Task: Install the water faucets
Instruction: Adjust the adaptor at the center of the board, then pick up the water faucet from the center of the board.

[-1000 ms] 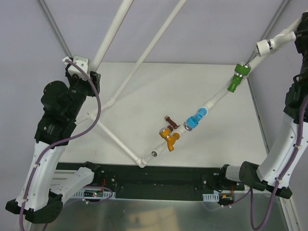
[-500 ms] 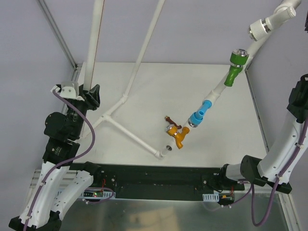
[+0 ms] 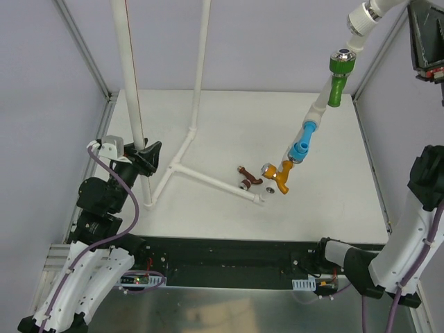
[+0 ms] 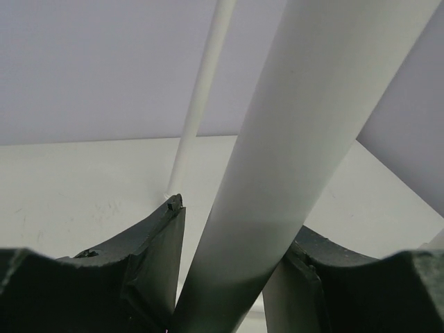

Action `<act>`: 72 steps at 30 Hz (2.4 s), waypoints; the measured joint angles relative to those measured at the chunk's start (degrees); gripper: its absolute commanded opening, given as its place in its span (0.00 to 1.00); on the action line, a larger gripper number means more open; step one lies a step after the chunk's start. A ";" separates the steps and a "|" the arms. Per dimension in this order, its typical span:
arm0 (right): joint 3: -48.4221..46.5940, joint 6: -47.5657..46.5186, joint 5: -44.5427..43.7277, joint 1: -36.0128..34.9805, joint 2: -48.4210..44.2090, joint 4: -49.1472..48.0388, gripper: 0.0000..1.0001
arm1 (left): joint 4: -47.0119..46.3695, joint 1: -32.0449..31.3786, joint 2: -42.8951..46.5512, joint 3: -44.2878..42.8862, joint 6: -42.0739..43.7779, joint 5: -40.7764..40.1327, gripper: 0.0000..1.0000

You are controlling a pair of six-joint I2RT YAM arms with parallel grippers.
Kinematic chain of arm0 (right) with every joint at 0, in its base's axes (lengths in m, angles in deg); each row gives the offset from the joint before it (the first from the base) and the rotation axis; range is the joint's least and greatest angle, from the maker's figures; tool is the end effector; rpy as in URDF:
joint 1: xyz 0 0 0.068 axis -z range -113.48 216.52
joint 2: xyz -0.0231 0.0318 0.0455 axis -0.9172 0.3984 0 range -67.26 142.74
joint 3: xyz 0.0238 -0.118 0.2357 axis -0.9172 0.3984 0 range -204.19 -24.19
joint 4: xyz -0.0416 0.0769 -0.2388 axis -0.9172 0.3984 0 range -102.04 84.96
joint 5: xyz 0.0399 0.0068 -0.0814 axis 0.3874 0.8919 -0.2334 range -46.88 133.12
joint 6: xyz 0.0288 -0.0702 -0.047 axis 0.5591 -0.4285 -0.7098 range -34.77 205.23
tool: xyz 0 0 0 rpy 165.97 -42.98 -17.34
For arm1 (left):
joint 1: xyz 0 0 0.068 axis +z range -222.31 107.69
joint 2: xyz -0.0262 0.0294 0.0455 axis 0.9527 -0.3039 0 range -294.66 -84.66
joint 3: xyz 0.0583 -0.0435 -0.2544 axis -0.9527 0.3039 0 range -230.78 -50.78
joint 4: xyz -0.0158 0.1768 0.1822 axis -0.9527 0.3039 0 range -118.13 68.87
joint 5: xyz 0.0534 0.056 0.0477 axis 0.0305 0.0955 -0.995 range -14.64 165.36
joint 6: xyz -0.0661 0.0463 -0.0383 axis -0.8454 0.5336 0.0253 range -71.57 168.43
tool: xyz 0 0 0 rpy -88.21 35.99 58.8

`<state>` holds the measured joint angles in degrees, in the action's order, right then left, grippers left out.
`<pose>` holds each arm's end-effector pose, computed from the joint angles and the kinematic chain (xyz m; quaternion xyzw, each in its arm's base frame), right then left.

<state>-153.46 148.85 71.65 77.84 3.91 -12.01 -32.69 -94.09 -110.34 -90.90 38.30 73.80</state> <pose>0.0938 0.0199 0.7107 -0.0259 0.3557 0.4715 0.8065 0.1401 -0.0535 0.3915 0.0478 0.5787 -0.2161 0.7849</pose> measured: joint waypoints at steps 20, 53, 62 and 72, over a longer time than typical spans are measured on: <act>49.88 -21.44 -9.27 -0.07 -33.90 20.85 0.64 | -1.64 -0.04 7.32 11.06 -2.97 4.66 0.00; 97.18 -24.61 -13.05 -0.37 -55.21 52.74 0.66 | -0.24 -10.16 -2.80 8.72 -11.21 16.44 0.69; 101.81 -22.56 -10.21 -0.37 -57.57 53.72 0.66 | 6.34 -10.62 -9.38 4.55 -11.47 22.40 0.60; 103.43 -22.51 -8.81 -0.37 -57.64 52.11 0.67 | 4.39 -30.01 -16.68 4.35 -12.72 21.14 0.60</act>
<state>-50.04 126.34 62.84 77.46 -53.72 40.10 -28.29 -124.10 -127.01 -86.55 25.58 94.94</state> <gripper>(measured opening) 0.667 0.604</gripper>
